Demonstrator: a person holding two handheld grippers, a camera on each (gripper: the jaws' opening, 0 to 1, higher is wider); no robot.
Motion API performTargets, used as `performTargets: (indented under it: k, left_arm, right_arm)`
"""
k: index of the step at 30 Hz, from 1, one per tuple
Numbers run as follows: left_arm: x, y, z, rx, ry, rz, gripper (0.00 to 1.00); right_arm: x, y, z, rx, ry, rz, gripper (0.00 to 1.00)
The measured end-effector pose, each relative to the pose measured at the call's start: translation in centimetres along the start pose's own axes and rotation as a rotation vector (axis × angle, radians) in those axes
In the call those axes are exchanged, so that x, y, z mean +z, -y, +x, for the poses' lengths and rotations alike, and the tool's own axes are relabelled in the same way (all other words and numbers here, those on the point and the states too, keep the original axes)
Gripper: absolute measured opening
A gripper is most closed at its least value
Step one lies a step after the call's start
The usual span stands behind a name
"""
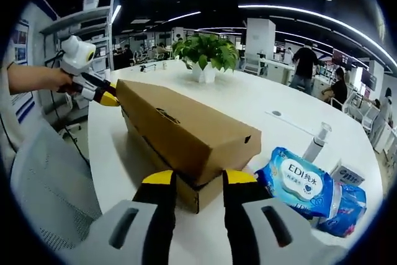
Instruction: Operate the shoe box by opening the lid, removing the specified soft item, and placing it in the target area until the item is outside and the box remains undamaged.
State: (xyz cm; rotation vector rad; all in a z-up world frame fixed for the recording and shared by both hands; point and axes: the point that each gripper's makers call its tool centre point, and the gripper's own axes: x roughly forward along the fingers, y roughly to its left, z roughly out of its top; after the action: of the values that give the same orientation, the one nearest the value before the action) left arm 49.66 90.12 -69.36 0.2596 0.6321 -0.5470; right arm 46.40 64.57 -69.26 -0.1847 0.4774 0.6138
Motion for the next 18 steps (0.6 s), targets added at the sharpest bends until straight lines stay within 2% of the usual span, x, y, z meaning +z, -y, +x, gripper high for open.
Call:
performTargets:
  k: [18]
  left_arm:
    - [-2.1, 0.4, 1.4, -0.017, -0.065, -0.003, 0.25]
  right_arm:
    - [-2.2, -0.2, 1.1, 0.024, -0.075, -0.016, 0.28]
